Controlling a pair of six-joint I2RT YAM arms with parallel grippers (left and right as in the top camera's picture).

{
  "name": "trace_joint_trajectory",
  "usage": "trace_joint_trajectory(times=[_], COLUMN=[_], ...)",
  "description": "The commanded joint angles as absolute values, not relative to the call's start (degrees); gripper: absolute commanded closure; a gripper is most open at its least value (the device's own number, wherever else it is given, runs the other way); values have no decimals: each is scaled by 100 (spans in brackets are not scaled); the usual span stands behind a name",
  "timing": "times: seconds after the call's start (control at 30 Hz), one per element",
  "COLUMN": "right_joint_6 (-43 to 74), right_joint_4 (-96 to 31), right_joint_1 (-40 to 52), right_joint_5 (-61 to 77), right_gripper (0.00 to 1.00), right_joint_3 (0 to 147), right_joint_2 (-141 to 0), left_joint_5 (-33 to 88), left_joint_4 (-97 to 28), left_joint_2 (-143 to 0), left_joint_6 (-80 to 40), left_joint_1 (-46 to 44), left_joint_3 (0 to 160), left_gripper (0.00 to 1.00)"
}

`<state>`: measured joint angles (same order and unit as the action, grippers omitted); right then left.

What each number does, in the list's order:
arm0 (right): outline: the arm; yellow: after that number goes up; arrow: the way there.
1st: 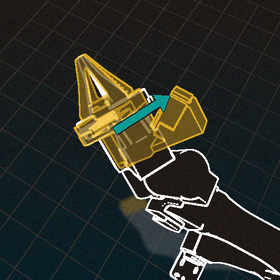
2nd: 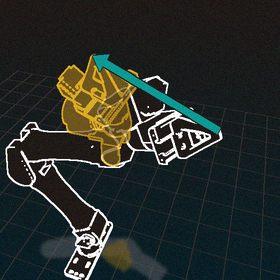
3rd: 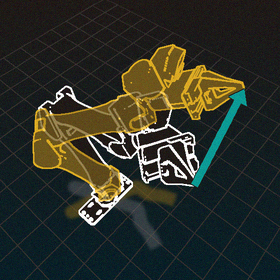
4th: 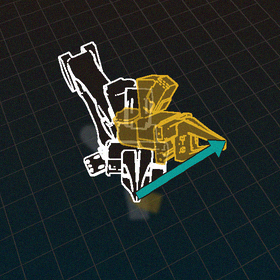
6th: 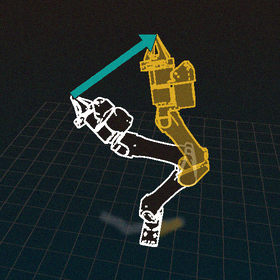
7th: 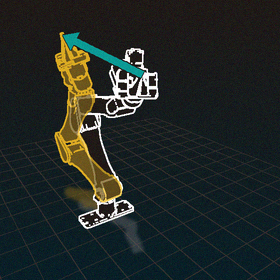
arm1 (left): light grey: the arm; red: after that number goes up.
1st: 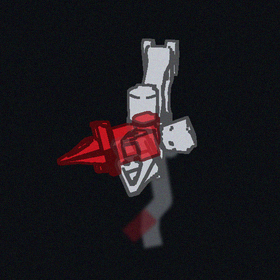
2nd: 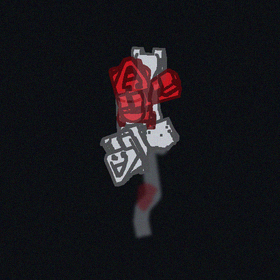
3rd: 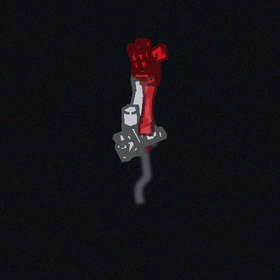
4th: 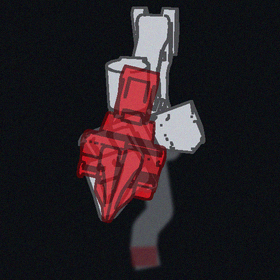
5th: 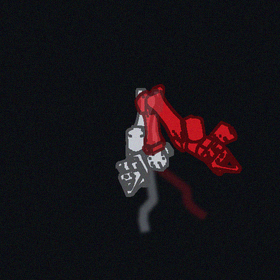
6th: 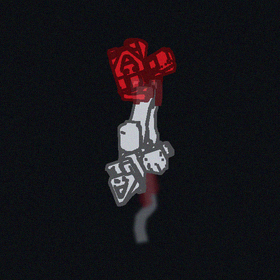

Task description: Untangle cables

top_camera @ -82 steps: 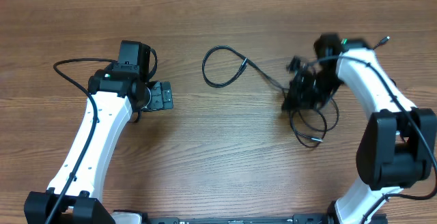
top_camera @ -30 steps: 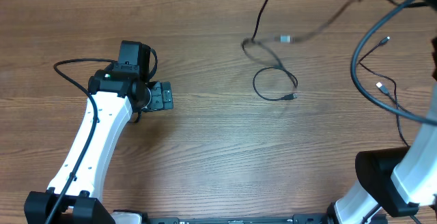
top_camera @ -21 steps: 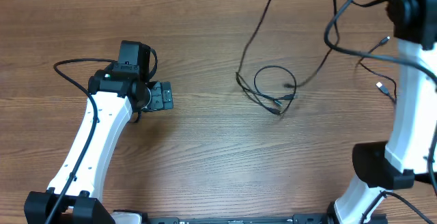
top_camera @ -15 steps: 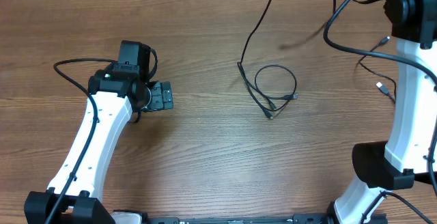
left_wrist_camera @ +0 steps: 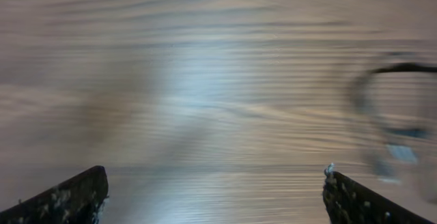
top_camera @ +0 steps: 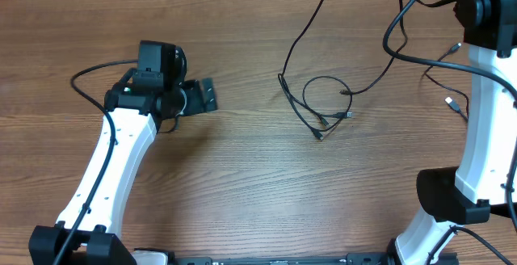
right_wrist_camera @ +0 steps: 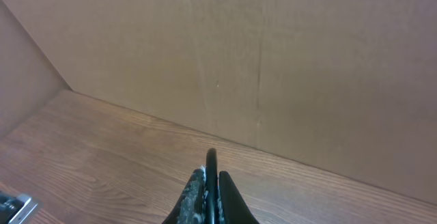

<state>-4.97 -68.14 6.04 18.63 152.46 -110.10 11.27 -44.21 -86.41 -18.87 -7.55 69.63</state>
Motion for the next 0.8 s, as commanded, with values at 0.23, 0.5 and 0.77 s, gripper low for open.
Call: trace_joint_trajectory(times=[0.23,0.5,0.77], right_joint_6=[-537,-475,-399], right_joint_4=[-6801,-7032,-6700], right_joint_1=[604,602,329], right_joint_5=[1802,1802,1800], right_gripper=[96,96,96], right_joint_3=[15323,15323,15340], right_joint_2=[-10881,-10881,-10875], left_joint_5=[3299,2788,2628], left_joint_4=[-2143,-906,-1717], left_joint_2=[-9837,-10569,-10746], left_joint_6=[-4375,-5555,-5527], left_joint_1=[-2132,-2845,-2582], left_joint_3=[6956,6956,6956], left_gripper=[0,33,96])
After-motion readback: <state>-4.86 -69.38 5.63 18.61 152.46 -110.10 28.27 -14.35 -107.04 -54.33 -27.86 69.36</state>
